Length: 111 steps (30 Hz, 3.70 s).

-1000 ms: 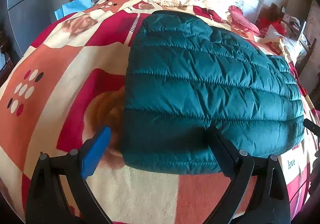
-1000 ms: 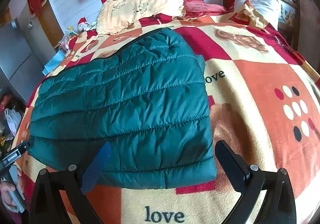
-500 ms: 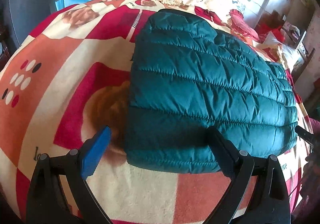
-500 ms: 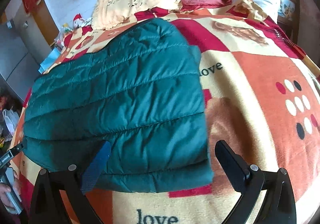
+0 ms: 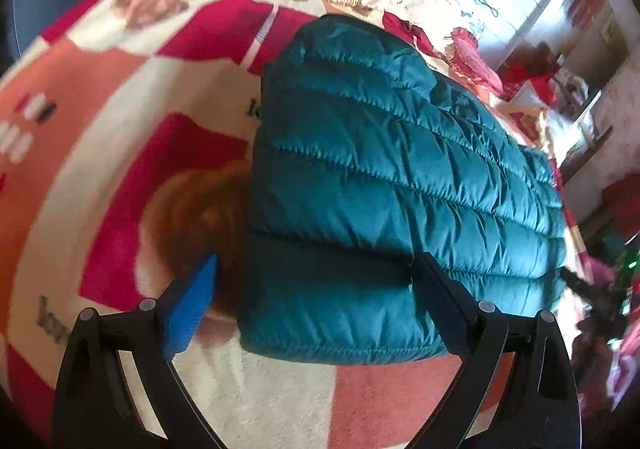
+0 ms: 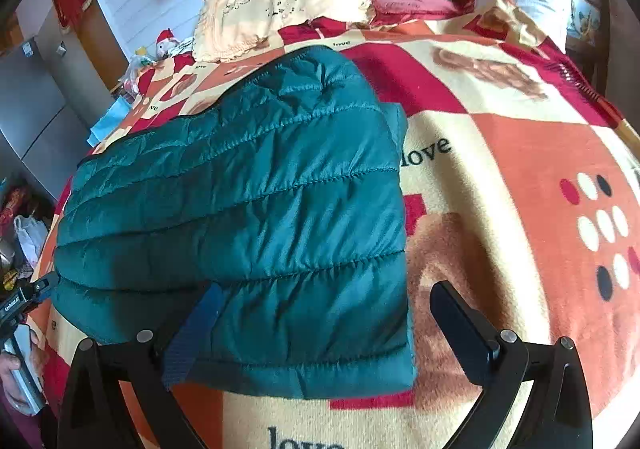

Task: Fold large clothes

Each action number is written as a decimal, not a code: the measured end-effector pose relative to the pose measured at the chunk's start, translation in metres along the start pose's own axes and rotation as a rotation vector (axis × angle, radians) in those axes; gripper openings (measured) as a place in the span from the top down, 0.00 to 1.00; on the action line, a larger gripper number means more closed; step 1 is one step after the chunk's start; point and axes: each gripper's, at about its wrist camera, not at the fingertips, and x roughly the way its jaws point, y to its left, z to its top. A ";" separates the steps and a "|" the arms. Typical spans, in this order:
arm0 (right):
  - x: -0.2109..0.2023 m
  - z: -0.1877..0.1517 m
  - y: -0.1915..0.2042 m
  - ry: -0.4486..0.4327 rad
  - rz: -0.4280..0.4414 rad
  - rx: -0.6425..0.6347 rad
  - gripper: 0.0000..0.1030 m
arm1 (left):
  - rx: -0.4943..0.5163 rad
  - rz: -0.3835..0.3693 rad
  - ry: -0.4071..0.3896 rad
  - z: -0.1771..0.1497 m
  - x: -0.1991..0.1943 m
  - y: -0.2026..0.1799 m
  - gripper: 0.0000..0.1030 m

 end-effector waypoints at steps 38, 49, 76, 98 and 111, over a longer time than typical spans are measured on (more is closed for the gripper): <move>0.022 0.015 -0.010 -0.030 0.310 0.172 0.50 | -0.042 -0.073 -0.011 -0.005 0.002 -0.014 0.41; -0.036 -0.020 0.000 0.015 0.362 0.115 0.54 | 0.023 -0.111 0.044 -0.046 -0.056 -0.010 0.49; -0.154 -0.114 0.047 -0.088 -0.017 -0.019 0.17 | 0.187 0.166 -0.137 -0.141 -0.139 -0.049 0.33; -0.178 -0.175 0.162 -0.304 -0.037 -0.204 0.07 | 0.323 0.217 -0.267 -0.165 -0.155 -0.104 0.33; -0.166 -0.179 0.166 -0.285 -0.042 -0.194 0.07 | 0.318 0.228 -0.266 -0.170 -0.147 -0.108 0.33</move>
